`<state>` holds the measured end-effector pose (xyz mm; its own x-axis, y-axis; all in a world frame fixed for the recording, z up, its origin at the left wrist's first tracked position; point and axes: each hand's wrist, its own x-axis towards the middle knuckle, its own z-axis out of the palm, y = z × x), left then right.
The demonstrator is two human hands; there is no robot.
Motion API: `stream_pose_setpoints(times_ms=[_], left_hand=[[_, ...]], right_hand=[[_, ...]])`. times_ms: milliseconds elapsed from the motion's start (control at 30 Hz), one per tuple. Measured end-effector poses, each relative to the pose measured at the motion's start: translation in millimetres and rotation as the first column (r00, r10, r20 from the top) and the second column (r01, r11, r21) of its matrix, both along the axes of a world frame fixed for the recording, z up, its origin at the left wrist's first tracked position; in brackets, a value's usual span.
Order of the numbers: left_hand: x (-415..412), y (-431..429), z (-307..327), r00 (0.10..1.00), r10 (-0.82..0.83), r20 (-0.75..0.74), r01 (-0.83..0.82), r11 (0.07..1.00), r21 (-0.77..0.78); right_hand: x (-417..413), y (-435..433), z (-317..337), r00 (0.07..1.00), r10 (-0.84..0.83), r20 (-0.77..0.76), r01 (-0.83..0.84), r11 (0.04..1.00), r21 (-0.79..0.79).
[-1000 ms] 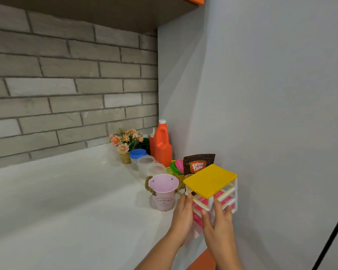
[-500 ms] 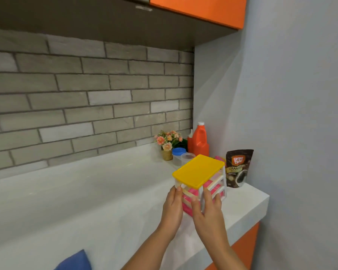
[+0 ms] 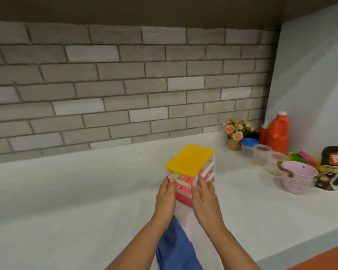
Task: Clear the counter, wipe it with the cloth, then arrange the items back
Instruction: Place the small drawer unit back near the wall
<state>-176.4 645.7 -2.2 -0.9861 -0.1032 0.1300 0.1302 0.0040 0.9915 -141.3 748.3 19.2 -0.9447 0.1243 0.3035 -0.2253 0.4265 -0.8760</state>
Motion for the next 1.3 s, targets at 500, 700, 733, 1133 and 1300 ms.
stream_pose_setpoints(times_ms=[500,700,733,1133,1300], left_hand=[[-45,-176,-15,0.923,0.386,-0.004,-0.385,0.922,0.048],[-54,-250,-20,0.886,0.462,0.029,-0.463,0.886,0.023],[-55,-263,-20,0.885,0.464,0.036,-0.465,0.885,0.015],[-86,-391,-43,0.859,0.503,0.096,-0.494,0.864,-0.099],[-107,-418,-55,0.873,0.476,0.105,-0.471,0.879,-0.07]], right_hand=[[-112,-175,-27,0.915,0.401,0.043,-0.387,0.903,-0.187],[-131,-251,-33,0.89,0.438,0.125,-0.401,0.884,-0.24],[-133,-265,-32,0.885,0.444,0.14,-0.401,0.88,-0.254],[-182,-401,-70,0.818,0.521,0.242,-0.43,0.835,-0.344],[-209,-430,-88,0.817,0.523,0.242,-0.42,0.828,-0.371]])
